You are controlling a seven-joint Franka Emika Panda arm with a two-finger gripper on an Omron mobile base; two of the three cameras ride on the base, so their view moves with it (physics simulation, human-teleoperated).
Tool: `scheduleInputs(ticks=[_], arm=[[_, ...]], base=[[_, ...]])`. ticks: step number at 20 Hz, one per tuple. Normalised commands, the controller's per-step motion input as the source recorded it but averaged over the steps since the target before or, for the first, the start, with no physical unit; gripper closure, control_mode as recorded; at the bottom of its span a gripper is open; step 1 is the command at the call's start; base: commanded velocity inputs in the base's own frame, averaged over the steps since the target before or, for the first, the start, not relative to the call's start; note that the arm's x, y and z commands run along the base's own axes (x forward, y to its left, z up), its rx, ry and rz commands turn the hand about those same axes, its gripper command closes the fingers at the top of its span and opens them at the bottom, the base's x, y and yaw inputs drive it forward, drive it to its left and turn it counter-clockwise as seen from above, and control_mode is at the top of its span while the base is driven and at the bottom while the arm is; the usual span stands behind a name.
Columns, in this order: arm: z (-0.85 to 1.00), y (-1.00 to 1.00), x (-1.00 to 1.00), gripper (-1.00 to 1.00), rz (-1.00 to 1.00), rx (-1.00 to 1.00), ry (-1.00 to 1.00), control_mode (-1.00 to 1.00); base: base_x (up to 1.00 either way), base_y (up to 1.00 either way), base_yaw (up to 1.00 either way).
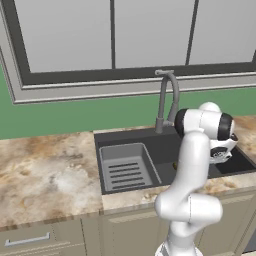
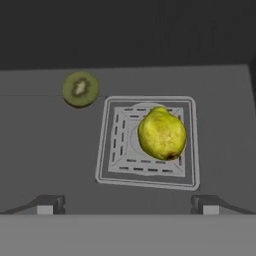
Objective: Remove the pear and kiwi from the sink. Then move the bowl and cup from the counter to the sink for washing.
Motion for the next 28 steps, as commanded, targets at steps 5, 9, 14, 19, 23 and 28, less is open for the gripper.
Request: scheduleInputs(ticks=[5,9,14,19,23,28], arm=[[-0.16,-0.01,0.13,-1.00,0.00,0.00,0.00,-1.00],[-0.18,-0.04,0.11,-1.00,0.00,-0.01,0.00,-1.00],[-0.15,-0.04,0.13,-1.00,0.00,-0.02,0.00,-1.00],[-0.15,-0.02,0.13,-1.00,0.00,-0.01,0.01,-1.00],[-0.16,-0.03,0.14,-1.00,0.00,-0.03,0.01,-1.00],[-0.15,-0.04,0.15,-1.00,0.00,-0.04,0.00,-1.00]], base=[[0.00,0.00,0.00],[0.00,0.00,0.00],[0.00,0.00,0.00],[0.00,0.00,0.00],[0.00,0.00,0.00],[0.00,0.00,0.00]])
